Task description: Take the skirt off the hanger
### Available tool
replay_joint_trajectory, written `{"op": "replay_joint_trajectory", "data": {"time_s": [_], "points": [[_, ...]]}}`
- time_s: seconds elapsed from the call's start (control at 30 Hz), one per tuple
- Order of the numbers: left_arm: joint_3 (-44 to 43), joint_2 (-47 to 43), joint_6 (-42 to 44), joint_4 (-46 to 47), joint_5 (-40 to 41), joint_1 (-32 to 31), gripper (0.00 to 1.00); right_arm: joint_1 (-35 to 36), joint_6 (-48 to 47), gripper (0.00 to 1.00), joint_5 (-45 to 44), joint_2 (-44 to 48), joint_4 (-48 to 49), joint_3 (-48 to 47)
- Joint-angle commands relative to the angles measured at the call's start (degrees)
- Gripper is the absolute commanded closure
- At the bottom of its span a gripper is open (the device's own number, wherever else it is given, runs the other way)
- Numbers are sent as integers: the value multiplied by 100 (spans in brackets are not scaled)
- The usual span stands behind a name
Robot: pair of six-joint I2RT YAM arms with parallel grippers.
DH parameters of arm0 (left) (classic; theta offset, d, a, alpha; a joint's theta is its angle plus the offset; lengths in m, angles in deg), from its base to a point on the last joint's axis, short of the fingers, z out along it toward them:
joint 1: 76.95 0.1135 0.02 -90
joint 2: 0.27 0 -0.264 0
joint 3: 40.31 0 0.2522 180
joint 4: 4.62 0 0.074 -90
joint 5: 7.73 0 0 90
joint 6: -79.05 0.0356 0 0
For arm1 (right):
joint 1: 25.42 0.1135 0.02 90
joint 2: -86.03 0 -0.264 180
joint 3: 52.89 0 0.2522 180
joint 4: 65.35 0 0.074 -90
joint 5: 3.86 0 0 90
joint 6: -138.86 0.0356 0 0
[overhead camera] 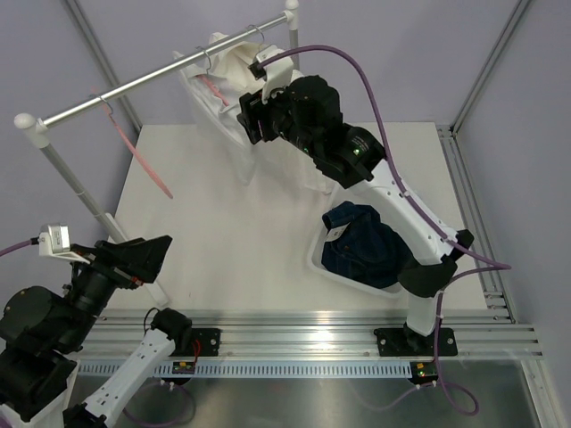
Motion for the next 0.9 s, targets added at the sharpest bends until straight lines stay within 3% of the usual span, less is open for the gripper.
{"op": "replay_joint_trajectory", "data": {"time_s": [0.0, 0.17, 0.43, 0.57, 0.67, 0.7, 0.87], "points": [[59, 135, 126, 337, -140, -11, 1, -18, -116, 41, 430, -29, -56, 117], [112, 100, 161, 294, -88, -11, 1, -18, -28, 40, 457, 59, 260, 583], [191, 100, 144, 337, -140, -2, 1, -61, -124, 40, 492, -468, 15, 75], [69, 135, 161, 294, -175, -11, 1, -106, -177, 64, 624, -898, -118, -400], [-11, 196, 301, 311, -368, -11, 4, -106, -265, 94, 738, -1005, -162, -621], [-46, 266, 328, 320, -517, -2, 5, -106, -274, 100, 747, -987, -66, -551], [-55, 513, 302, 372, -1027, -11, 6, -106, -327, 100, 826, -567, 417, -68]]}}
